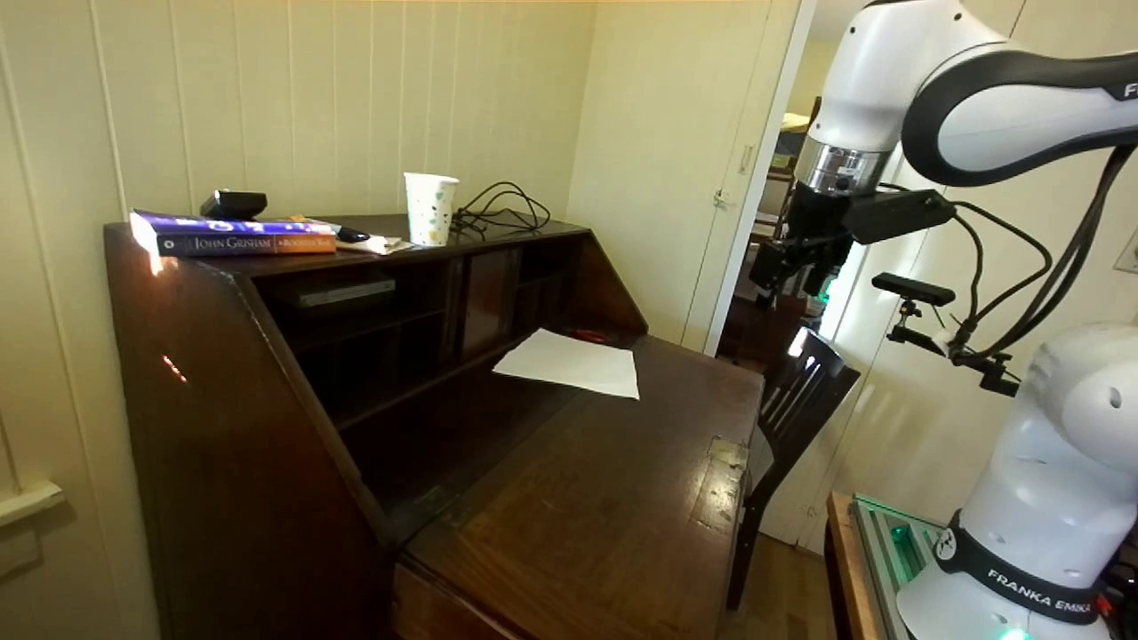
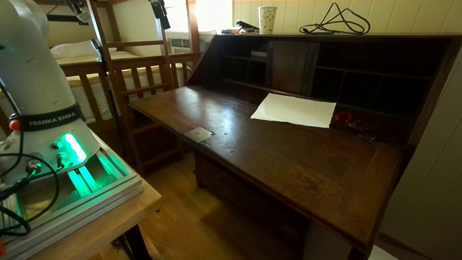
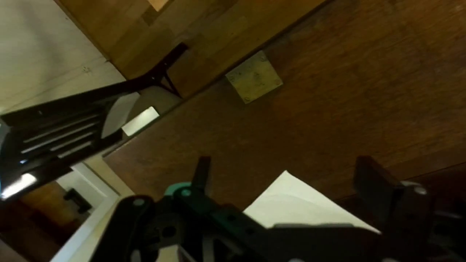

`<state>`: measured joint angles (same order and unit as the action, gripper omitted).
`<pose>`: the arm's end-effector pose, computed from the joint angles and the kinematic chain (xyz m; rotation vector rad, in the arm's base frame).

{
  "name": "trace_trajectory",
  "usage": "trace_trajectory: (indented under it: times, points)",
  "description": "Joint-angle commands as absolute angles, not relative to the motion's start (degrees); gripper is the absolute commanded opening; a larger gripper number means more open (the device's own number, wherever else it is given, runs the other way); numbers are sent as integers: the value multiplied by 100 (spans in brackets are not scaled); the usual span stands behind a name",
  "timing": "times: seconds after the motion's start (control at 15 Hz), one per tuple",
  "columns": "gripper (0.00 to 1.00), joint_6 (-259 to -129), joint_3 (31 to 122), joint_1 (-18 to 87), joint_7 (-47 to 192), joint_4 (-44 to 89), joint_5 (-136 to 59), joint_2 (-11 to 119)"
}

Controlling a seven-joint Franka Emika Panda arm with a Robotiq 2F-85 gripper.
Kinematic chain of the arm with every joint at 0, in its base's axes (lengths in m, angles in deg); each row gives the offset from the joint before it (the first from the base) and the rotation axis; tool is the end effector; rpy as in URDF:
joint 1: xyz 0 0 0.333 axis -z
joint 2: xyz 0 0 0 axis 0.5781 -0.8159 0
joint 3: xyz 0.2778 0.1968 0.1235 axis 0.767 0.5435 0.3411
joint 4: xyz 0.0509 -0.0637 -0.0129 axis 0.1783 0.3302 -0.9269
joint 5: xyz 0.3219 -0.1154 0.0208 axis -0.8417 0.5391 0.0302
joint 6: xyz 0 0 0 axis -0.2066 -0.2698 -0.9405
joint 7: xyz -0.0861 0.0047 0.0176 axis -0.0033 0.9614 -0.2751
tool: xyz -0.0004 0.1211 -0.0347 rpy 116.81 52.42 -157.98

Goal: Close the cabinet

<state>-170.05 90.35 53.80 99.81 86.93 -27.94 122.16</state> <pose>0.2059 -0.0427 0.5016 2.6219 -0.9522 0.2193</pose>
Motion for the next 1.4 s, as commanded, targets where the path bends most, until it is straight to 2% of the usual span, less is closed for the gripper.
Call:
trace_trajectory:
  times: [0.0, 0.07, 0.4, 0.73, 1.33]
  points:
    - [100, -16811, 8789, 5874, 10394, 8594, -2434, 12112]
    - [100, -16937, 8801, 5604, 10228, 8674, -2539, 12182]
    - [100, -16860, 8605, 5994, 10552, 8457, -2581, 11742]
    - [100, -17065, 7949, 6555, 10966, 8072, -2311, 10885]
    - [100, -17881, 6693, 6937, 11595, 7205, -2771, 9383]
